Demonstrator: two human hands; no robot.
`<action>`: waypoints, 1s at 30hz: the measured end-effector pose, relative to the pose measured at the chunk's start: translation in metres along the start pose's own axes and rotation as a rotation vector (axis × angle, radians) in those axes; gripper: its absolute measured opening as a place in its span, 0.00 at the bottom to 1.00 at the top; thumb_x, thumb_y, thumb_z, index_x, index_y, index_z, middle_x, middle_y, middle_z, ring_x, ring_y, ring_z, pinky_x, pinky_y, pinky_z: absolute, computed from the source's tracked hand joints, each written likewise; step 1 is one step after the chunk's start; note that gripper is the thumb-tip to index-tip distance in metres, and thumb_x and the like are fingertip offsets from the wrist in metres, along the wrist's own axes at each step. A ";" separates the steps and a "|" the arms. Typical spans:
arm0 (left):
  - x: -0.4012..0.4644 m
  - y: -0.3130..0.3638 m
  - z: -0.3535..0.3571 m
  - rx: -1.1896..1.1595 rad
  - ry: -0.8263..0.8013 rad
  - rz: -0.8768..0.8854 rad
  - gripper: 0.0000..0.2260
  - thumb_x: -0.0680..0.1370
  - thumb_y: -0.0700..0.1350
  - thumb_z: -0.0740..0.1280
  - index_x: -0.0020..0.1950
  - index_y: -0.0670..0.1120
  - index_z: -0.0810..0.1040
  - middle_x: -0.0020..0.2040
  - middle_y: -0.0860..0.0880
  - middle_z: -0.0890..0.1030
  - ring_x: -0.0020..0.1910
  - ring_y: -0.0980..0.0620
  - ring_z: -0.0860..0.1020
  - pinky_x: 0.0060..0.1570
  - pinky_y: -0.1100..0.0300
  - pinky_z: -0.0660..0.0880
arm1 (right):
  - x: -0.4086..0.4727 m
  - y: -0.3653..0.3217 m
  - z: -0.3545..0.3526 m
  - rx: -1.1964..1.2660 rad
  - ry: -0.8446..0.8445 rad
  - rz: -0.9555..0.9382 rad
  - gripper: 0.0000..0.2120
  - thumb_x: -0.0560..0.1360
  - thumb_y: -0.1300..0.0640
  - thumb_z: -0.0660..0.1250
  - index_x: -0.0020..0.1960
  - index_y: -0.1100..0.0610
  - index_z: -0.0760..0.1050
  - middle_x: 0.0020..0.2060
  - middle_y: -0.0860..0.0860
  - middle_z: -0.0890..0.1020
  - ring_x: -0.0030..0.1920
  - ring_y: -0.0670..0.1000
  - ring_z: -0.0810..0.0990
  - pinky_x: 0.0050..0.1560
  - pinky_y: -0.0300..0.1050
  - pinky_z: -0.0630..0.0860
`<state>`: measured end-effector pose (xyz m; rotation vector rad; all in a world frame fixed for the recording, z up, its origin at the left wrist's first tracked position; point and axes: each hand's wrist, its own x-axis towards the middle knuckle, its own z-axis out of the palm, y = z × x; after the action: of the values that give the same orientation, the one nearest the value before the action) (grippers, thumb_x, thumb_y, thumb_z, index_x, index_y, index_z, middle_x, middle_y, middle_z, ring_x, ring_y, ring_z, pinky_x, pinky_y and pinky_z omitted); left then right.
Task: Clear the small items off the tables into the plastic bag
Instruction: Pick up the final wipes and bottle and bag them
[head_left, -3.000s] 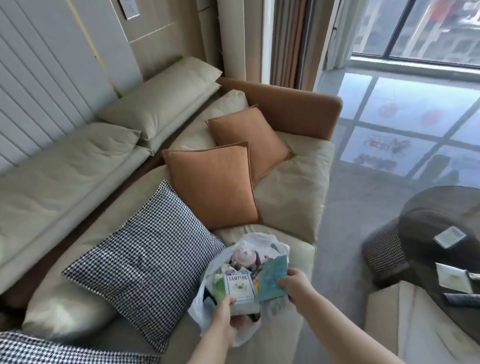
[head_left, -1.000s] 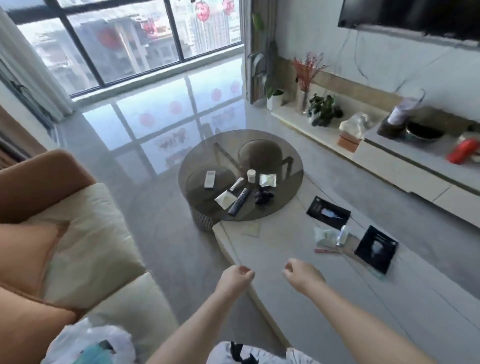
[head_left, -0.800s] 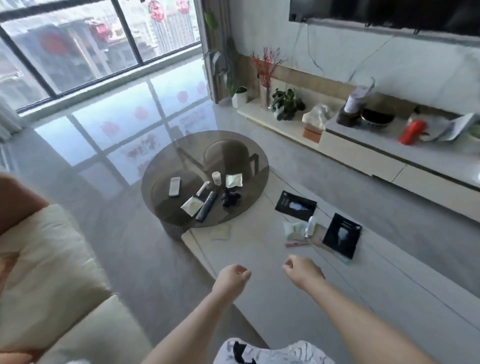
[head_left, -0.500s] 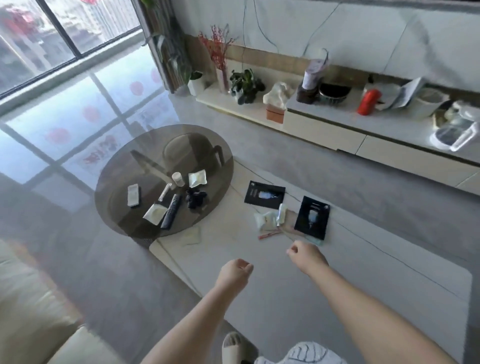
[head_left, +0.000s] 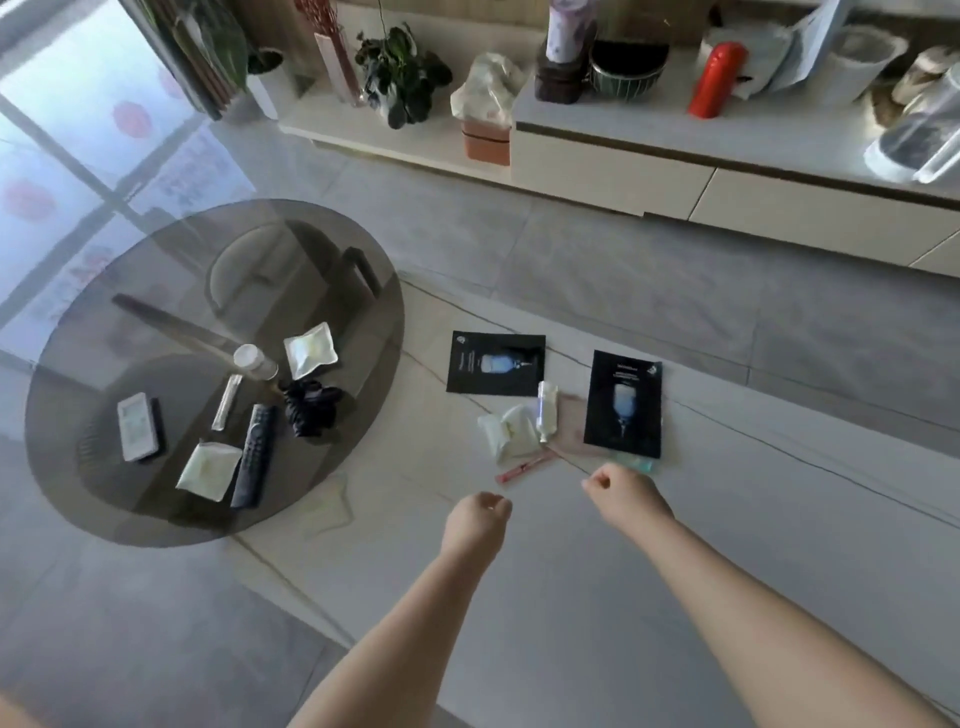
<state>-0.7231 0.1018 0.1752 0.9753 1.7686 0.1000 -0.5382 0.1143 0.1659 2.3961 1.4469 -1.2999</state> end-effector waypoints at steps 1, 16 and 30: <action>0.016 -0.004 0.003 -0.009 -0.007 -0.007 0.10 0.76 0.44 0.61 0.44 0.40 0.80 0.46 0.37 0.82 0.48 0.38 0.80 0.42 0.55 0.75 | 0.015 0.000 0.007 0.015 -0.004 0.009 0.08 0.78 0.49 0.59 0.46 0.53 0.72 0.49 0.53 0.80 0.47 0.54 0.76 0.44 0.42 0.70; 0.219 -0.022 0.066 -0.073 0.270 -0.048 0.25 0.77 0.54 0.64 0.68 0.41 0.68 0.62 0.43 0.75 0.62 0.43 0.73 0.61 0.52 0.71 | 0.198 -0.013 0.080 -0.044 0.138 -0.051 0.24 0.76 0.45 0.61 0.67 0.58 0.64 0.62 0.58 0.71 0.60 0.59 0.73 0.54 0.51 0.72; 0.267 -0.028 0.079 -0.167 0.262 -0.033 0.23 0.69 0.53 0.74 0.56 0.47 0.67 0.53 0.48 0.77 0.51 0.46 0.77 0.52 0.50 0.77 | 0.239 -0.025 0.107 -0.045 0.294 0.030 0.26 0.72 0.44 0.67 0.60 0.61 0.66 0.57 0.56 0.75 0.56 0.58 0.76 0.42 0.47 0.70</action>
<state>-0.7013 0.2280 -0.0735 0.8405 1.9783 0.3632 -0.5744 0.2499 -0.0566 2.6542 1.4779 -0.9273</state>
